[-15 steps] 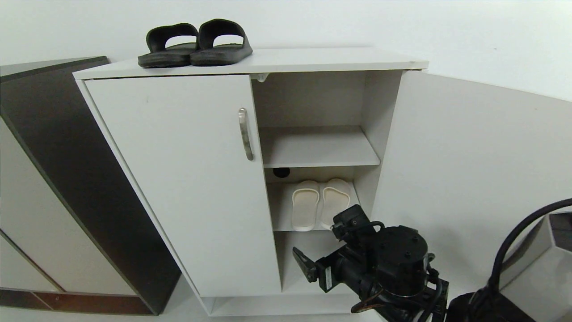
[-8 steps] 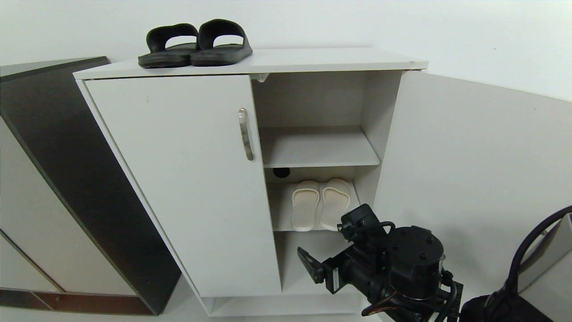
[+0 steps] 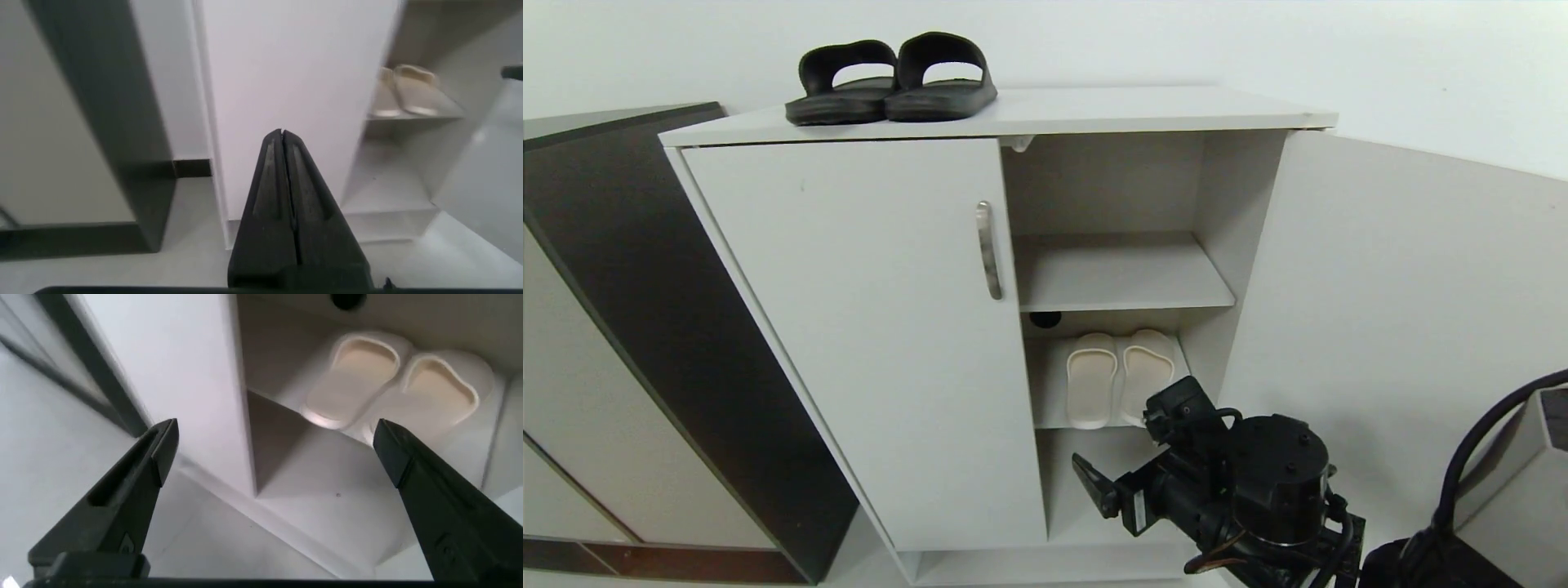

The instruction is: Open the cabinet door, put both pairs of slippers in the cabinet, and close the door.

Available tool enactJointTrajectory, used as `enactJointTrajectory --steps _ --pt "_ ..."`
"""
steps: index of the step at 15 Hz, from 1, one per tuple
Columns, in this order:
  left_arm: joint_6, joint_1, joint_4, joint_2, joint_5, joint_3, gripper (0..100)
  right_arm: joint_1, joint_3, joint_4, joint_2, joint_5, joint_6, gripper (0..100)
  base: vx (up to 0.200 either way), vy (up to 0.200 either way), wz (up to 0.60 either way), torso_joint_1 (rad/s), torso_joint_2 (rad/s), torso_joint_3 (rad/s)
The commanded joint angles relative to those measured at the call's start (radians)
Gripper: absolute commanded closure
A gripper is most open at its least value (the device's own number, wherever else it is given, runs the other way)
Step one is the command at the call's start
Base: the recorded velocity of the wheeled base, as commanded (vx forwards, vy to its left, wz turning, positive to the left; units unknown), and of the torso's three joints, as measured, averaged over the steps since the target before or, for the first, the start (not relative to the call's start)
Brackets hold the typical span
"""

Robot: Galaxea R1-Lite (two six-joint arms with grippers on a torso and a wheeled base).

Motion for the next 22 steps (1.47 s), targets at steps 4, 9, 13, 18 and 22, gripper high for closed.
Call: enactJointTrajectory --steps 4,9,13,18,22 --pt "0.0 0.002 -0.001 0.001 0.0 0.0 100 -0.005 0.013 -0.016 0.015 0.003 -0.009 0 0.0 0.2 0.0 -0.002 0.0 0.001" --pt "0.0 0.002 -0.001 0.001 0.0 0.0 100 -0.006 0.018 -0.016 0.017 0.005 -0.009 0 0.0 0.2 0.0 0.001 0.0 0.0" --pt "0.0 0.002 -0.001 0.001 0.0 0.0 100 -0.005 0.018 -0.016 0.017 0.005 -0.009 0 0.0 0.2 0.0 0.002 0.0 0.002" --pt "-0.002 0.002 -0.001 0.001 0.003 0.0 100 -0.006 0.027 -0.022 0.017 0.011 -0.008 0 0.0 0.0 0.0 0.0 0.0 0.0" --pt "-0.002 0.002 -0.001 0.001 0.003 0.0 100 -0.005 0.038 -0.041 0.024 0.011 -0.008 0 0.0 0.0 0.0 0.0 0.0 0.0"
